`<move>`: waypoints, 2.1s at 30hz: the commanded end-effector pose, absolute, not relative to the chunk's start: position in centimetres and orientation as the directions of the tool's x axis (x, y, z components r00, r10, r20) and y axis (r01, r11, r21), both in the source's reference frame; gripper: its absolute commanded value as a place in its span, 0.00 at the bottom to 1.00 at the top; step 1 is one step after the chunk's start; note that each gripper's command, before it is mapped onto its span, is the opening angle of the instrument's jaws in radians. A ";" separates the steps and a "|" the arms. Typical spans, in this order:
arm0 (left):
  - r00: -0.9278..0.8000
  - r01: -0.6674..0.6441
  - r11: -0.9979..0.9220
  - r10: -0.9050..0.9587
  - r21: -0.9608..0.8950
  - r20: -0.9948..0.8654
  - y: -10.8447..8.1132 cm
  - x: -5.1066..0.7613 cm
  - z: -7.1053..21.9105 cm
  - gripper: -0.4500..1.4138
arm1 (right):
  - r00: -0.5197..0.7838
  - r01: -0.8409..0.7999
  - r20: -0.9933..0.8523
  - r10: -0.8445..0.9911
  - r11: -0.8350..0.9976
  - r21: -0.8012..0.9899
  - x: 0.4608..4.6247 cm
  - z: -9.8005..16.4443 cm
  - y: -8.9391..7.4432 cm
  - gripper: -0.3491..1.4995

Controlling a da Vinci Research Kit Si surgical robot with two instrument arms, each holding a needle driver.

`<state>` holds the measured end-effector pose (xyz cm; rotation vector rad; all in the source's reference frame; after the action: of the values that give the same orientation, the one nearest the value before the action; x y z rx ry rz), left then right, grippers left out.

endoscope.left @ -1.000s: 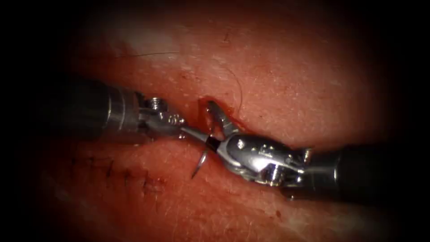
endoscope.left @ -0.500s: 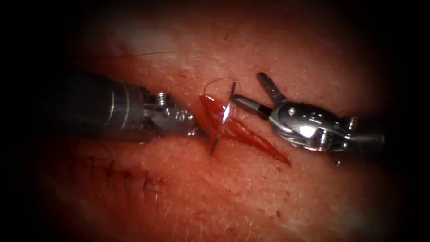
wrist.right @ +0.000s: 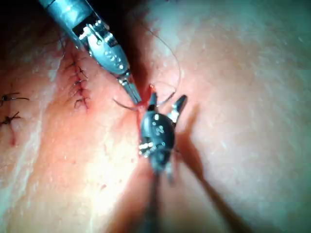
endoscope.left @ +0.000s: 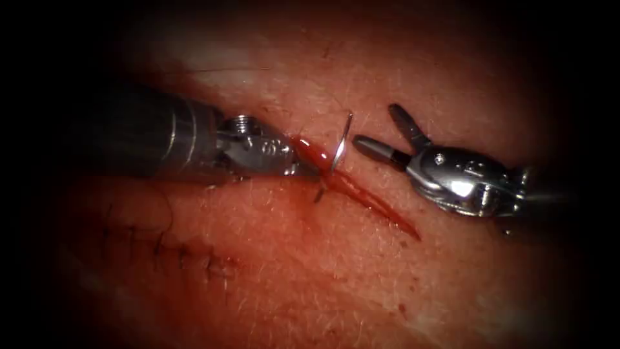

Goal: Wound Closure
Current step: Grab the needle with the left grasper and pull it through.

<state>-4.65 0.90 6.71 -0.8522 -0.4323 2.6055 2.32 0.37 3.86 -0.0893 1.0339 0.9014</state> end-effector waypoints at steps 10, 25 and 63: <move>-0.669 -0.038 -0.963 0.222 -0.266 -0.709 0.8 -4.50 6.6 0.14 | 0.199 -0.676 -0.773 0.602 0.656 0.337 2.39 3.9 0.3 0.74; -0.360 0.184 -0.980 0.000 -0.071 -0.933 0.7 -4.46 6.7 0.32 | 0.199 -0.671 -0.776 0.598 0.660 0.338 2.42 4.0 0.3 0.74; -0.301 0.013 -0.684 0.693 -0.729 -0.655 0.6 -4.63 6.6 0.00 | 0.200 -0.669 -0.782 0.590 0.666 0.332 2.44 4.1 0.2 0.74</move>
<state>-4.58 0.69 6.51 -1.4883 -0.9176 2.0101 2.39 0.29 4.02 -0.0908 1.0495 0.8810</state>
